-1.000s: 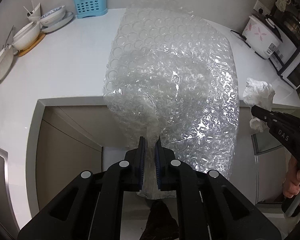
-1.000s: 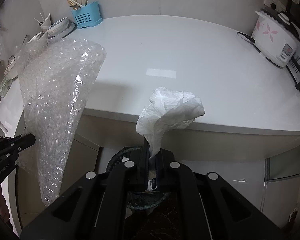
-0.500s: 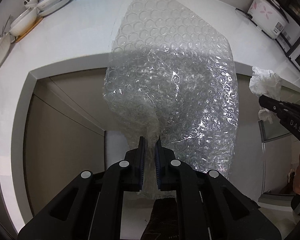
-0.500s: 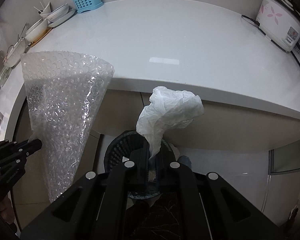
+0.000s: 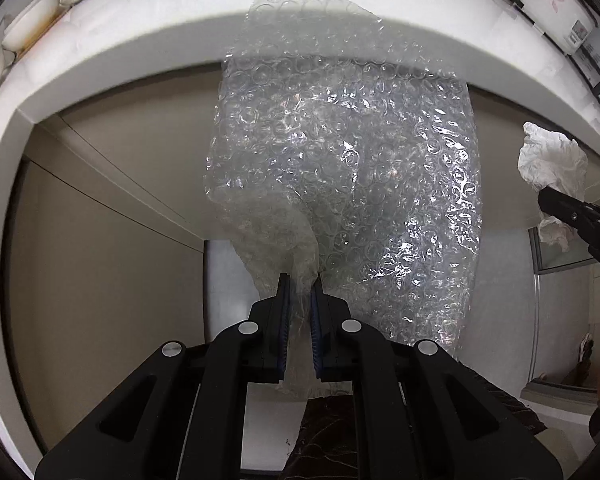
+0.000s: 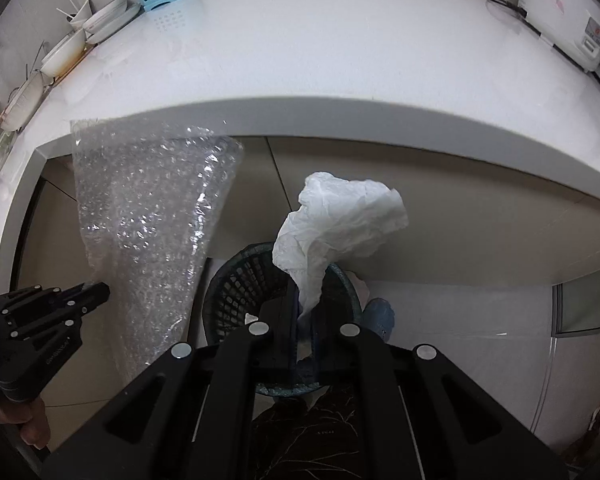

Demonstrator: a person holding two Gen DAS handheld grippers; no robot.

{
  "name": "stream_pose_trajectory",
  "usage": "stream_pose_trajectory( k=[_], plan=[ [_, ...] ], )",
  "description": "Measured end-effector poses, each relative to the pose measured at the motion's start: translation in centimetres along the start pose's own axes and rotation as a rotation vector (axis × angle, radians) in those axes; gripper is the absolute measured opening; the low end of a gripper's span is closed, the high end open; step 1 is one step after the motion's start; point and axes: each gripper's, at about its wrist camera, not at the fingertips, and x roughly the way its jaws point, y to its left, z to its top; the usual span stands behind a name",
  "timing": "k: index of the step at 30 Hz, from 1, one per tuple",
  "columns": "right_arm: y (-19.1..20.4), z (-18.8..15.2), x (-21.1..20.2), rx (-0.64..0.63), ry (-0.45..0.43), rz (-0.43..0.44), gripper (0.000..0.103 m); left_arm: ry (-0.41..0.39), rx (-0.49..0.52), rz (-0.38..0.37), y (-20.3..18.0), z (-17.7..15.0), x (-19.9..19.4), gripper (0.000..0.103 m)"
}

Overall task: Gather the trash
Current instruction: 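Carry the bubble wrap with the left tool while the right tool carries the tissue over the wastebasket, then open the left tool to drop the bubble wrap while the right tool drops the tissue into the wastebasket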

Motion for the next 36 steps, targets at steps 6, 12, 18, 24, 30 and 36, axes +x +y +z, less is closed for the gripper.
stream_pose_trajectory(
  k=[6,12,18,24,30,36],
  plan=[
    [-0.8,-0.8,2.6,0.009,0.036,0.013,0.004,0.042,-0.006,-0.019,-0.4,-0.5,3.7,0.008],
    [-1.0,-1.7,4.8,0.0,0.064,0.021,0.004,0.091,0.017,-0.002,-1.1,-0.6,7.4,0.008],
    [-1.2,-2.2,7.3,-0.014,0.091,0.036,0.004,0.127,0.017,0.003,-1.1,-0.8,9.5,0.008],
    [-1.3,-3.1,9.4,-0.013,0.144,0.028,0.004,0.166,0.052,-0.001,-2.3,-0.2,11.0,0.008],
    [-1.1,-2.8,10.0,-0.004,0.165,0.029,0.004,0.204,0.086,-0.017,-1.7,0.4,11.0,0.011],
    [-0.8,-2.1,10.1,-0.002,0.175,0.029,0.004,0.21,0.097,-0.026,-1.6,2.3,11.2,0.023]
  ],
)
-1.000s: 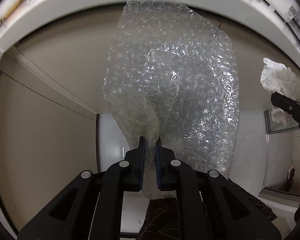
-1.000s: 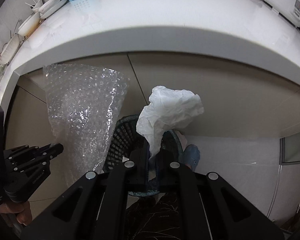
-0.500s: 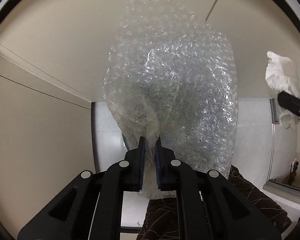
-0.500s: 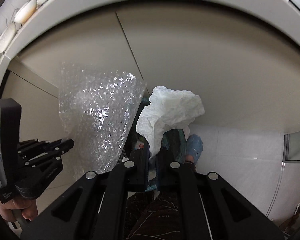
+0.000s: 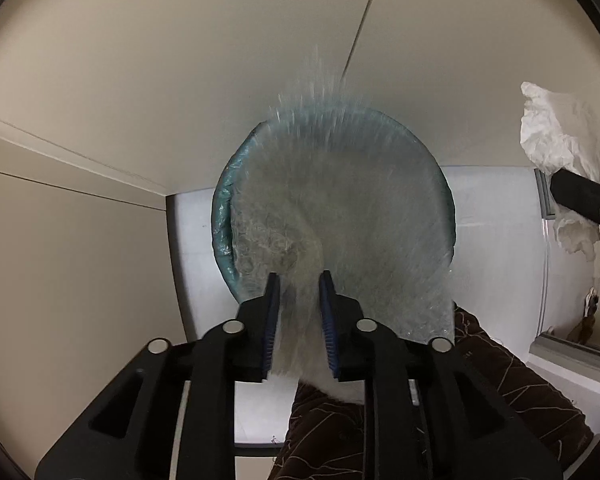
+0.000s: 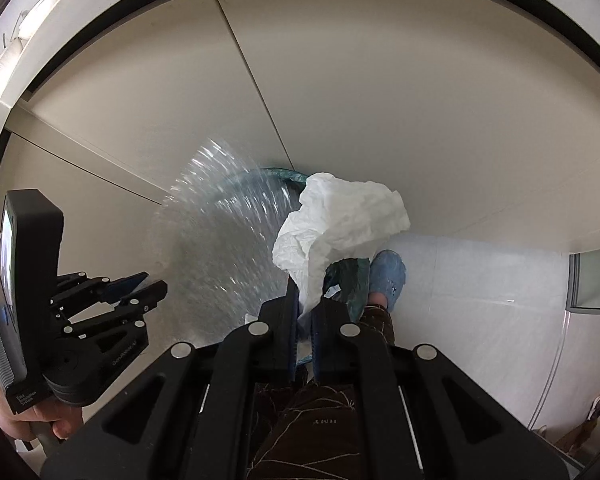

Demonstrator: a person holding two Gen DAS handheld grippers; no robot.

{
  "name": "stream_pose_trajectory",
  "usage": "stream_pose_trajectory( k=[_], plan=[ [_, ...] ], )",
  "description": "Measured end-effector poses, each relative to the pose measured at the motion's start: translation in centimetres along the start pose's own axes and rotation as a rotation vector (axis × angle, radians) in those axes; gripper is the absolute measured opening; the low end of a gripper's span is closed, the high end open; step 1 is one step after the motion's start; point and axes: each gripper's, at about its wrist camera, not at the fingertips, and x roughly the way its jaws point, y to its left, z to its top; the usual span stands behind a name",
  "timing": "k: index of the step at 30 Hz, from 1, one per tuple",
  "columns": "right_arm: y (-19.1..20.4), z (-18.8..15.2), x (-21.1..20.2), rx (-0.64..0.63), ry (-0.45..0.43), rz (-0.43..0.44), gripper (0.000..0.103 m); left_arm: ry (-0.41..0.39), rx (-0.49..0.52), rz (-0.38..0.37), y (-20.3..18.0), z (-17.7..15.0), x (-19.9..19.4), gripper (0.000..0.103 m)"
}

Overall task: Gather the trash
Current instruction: 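Open the left tool to drop the bubble wrap while the right tool drops the tissue into the wastebasket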

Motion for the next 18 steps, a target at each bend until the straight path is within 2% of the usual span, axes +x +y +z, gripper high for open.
stream_pose_trajectory(
  k=[4,6,7,8,10,12,14,18],
  plan=[
    [-0.1,0.1,-0.2,-0.007,0.003,-0.004,0.004,-0.002,-0.008,0.005,0.4,0.7,-0.1,0.032],
    [-0.1,0.1,-0.4,-0.007,0.002,-0.001,0.004,-0.025,-0.019,0.006,0.7,0.9,-0.7,0.049],
    [0.0,0.2,-0.5,-0.006,0.001,0.002,0.005,-0.047,-0.024,0.007,0.9,1.0,-1.5,0.053],
    [0.0,0.2,-0.6,-0.005,-0.001,0.005,0.005,-0.066,-0.027,0.01,1.2,1.2,-2.1,0.062],
    [0.1,0.3,-0.8,-0.007,-0.009,0.014,0.005,-0.107,-0.042,0.008,1.3,0.4,-2.7,0.07],
    [0.4,0.3,-0.8,-0.009,-0.015,0.022,0.005,-0.15,-0.063,0.008,0.7,-0.7,-3.1,0.086],
    [0.9,0.6,-0.6,-0.012,-0.017,0.032,0.005,-0.193,-0.084,0.009,1.4,-0.8,-4.2,0.092],
    [1.9,0.6,1.0,-0.031,-0.011,0.048,0.005,-0.243,-0.121,-0.017,2.7,-0.8,-5.8,0.097]
  ],
)
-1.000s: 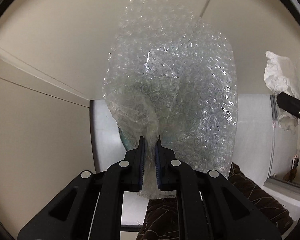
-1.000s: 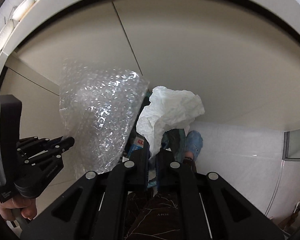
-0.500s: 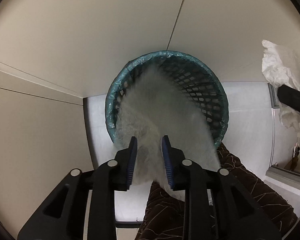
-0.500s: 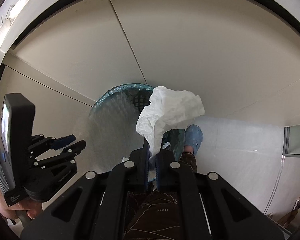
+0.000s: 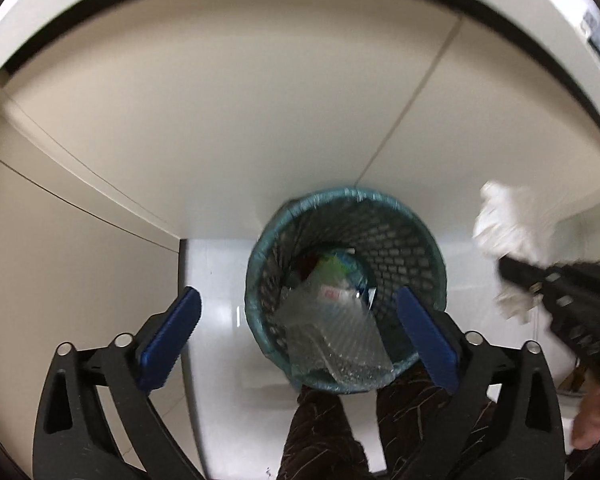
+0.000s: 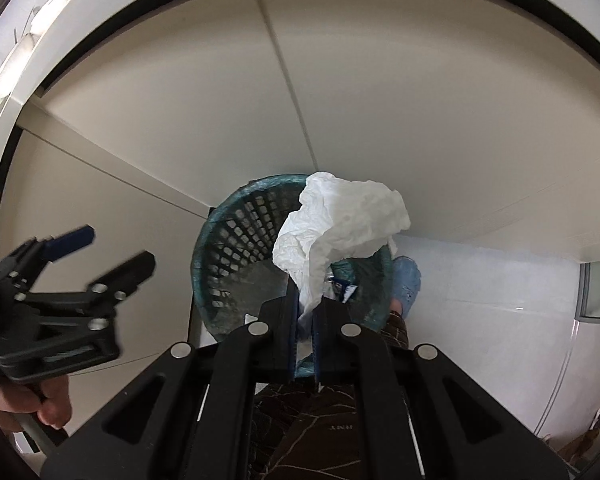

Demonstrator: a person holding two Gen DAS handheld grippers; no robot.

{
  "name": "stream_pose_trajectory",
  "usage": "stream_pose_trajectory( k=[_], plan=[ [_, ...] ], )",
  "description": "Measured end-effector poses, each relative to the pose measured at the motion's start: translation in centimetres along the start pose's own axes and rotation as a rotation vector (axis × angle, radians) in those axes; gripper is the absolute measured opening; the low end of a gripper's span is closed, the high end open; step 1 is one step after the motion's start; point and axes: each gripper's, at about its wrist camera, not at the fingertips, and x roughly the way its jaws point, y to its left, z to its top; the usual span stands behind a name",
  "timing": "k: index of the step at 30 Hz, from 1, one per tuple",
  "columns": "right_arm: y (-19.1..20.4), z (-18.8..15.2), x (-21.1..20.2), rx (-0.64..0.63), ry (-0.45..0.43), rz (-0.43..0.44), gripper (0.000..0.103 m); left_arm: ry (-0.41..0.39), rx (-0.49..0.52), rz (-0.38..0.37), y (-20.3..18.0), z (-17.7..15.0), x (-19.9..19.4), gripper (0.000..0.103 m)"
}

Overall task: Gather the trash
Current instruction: 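Open the left tool to drop the bubble wrap while the right tool drops the tissue into the wastebasket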

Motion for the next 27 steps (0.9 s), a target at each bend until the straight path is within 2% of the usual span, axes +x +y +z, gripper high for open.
stream_pose_trajectory(
  k=[8,16,18,20,22,24,25,27],
  plan=[
    [2.4,0.2,2.9,-0.039,0.038,0.011,0.005,-0.015,-0.048,0.014,2.4,0.0,-0.9,0.097],
    [2.6,-0.3,4.4,-0.054,0.09,0.014,0.009,0.008,-0.07,0.023,3.6,-0.6,-0.4,0.097],
    [2.8,-0.3,4.6,-0.06,0.102,0.02,0.016,0.006,-0.068,0.025,3.6,-0.6,-0.4,0.097],
    [2.9,-0.3,4.6,-0.064,0.097,0.015,0.035,0.008,-0.069,0.026,3.6,-0.6,-0.4,0.097],
    [3.3,-0.5,5.2,-0.062,0.092,0.002,0.049,0.015,-0.067,0.027,3.8,-0.6,0.0,0.097],
    [3.1,-0.6,5.1,-0.056,0.091,-0.004,0.053,0.018,-0.061,0.027,3.6,-0.6,0.3,0.097],
    [3.1,-0.6,5.1,-0.052,0.092,-0.006,0.061,0.018,-0.058,0.025,3.5,-0.6,0.4,0.097],
    [2.9,-0.5,4.6,-0.053,0.077,-0.026,0.068,0.02,-0.05,0.025,3.3,-0.6,0.6,0.097]
  ],
)
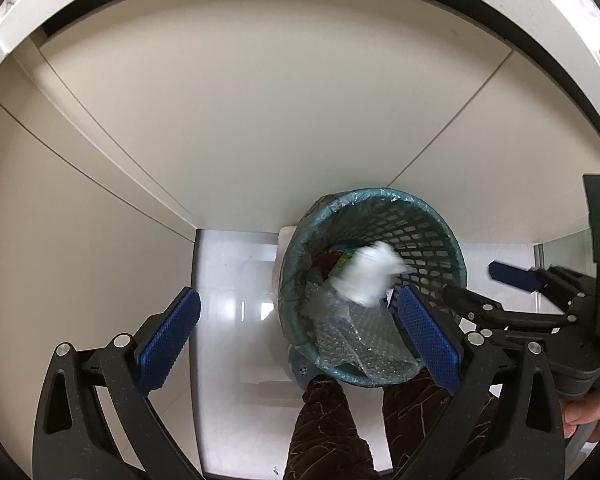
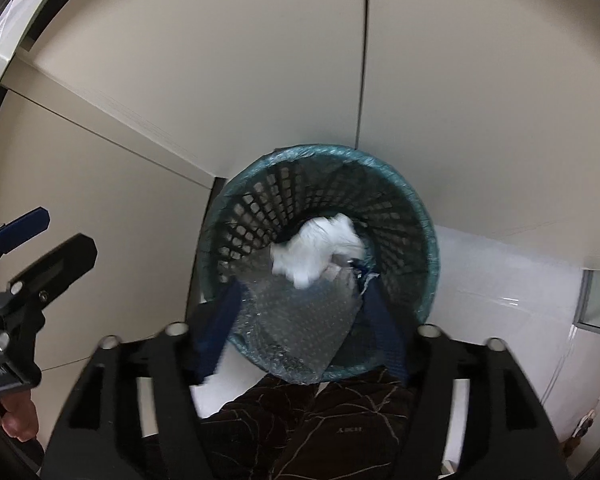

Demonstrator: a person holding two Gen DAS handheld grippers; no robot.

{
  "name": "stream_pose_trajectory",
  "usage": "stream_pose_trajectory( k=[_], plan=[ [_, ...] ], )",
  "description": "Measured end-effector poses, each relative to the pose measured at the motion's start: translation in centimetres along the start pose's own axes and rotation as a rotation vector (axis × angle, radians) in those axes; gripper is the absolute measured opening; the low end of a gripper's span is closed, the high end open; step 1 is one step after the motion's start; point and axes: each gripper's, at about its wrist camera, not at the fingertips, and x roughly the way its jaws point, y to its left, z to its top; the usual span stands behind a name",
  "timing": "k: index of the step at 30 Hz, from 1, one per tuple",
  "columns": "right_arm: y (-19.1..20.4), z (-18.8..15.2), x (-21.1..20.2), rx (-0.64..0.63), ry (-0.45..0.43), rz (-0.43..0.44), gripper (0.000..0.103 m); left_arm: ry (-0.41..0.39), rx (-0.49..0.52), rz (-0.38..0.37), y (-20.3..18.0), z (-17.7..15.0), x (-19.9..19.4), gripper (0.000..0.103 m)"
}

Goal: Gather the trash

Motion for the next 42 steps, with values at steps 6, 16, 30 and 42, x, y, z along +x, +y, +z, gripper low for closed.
stream_pose_trajectory(
  k=[6,16,30,42],
  plan=[
    [-1.3,-0.6,-2.3,0.033,-0.073,-0.029,0.093,-0.009,0.021,-0.014,-0.4,0.3,-0.7,0.097],
    [-3.3,-0.1,-8.8,0.103,-0.199,-0.047,0.095,-0.044,0.003,-0.066,-1.2,2.2,-4.6,0.097],
    [-2.2,0.3,-22.4,0.136,-0.385,-0.126,0.095,-0.159,0.049,-0.072,-2.8,5.5,-17.2,0.097],
    [-1.4,-1.4,-33.5,0.181,-0.469,-0.197,0.095,-0.245,0.088,-0.073,-4.5,6.3,-28.7,0.097]
  ],
)
